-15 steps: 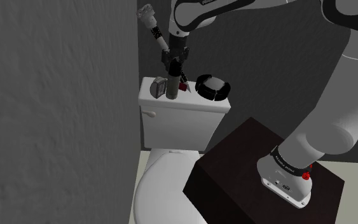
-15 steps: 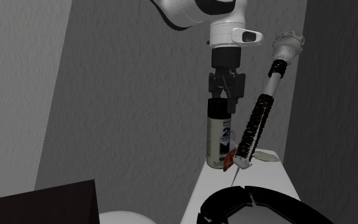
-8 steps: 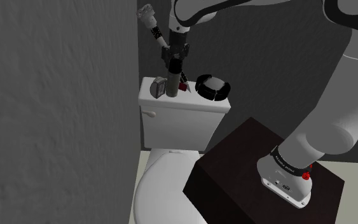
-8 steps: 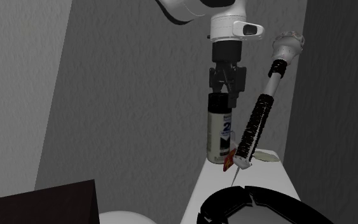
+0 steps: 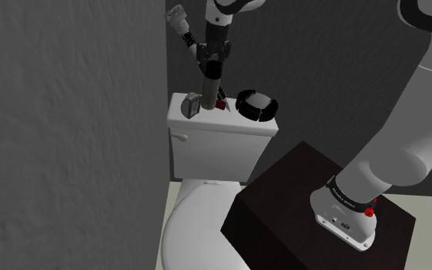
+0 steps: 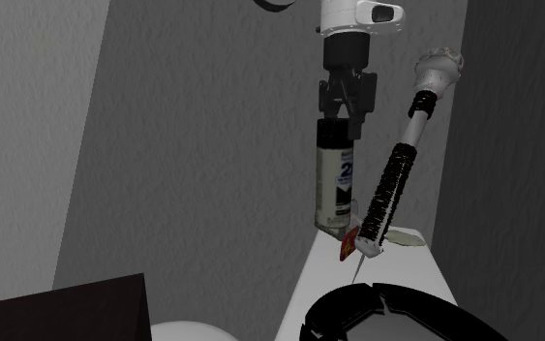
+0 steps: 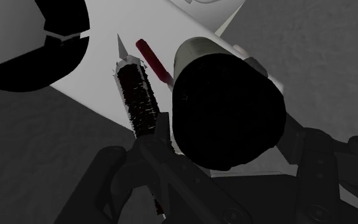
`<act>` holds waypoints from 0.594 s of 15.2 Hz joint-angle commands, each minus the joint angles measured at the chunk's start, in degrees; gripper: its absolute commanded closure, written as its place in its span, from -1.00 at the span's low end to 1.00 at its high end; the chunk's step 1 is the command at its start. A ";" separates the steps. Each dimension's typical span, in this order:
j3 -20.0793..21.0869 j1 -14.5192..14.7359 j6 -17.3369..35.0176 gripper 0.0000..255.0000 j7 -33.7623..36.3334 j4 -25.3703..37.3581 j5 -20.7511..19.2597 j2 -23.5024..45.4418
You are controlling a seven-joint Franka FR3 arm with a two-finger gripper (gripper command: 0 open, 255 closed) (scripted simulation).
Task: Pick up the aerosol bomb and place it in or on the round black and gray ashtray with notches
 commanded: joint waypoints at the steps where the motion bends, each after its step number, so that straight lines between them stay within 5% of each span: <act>1: 0.01 -0.02 -1.41 1.00 -0.09 1.10 0.07 -0.35; 9: 0.07 0.01 -7.30 1.00 -0.25 6.22 0.25 -1.14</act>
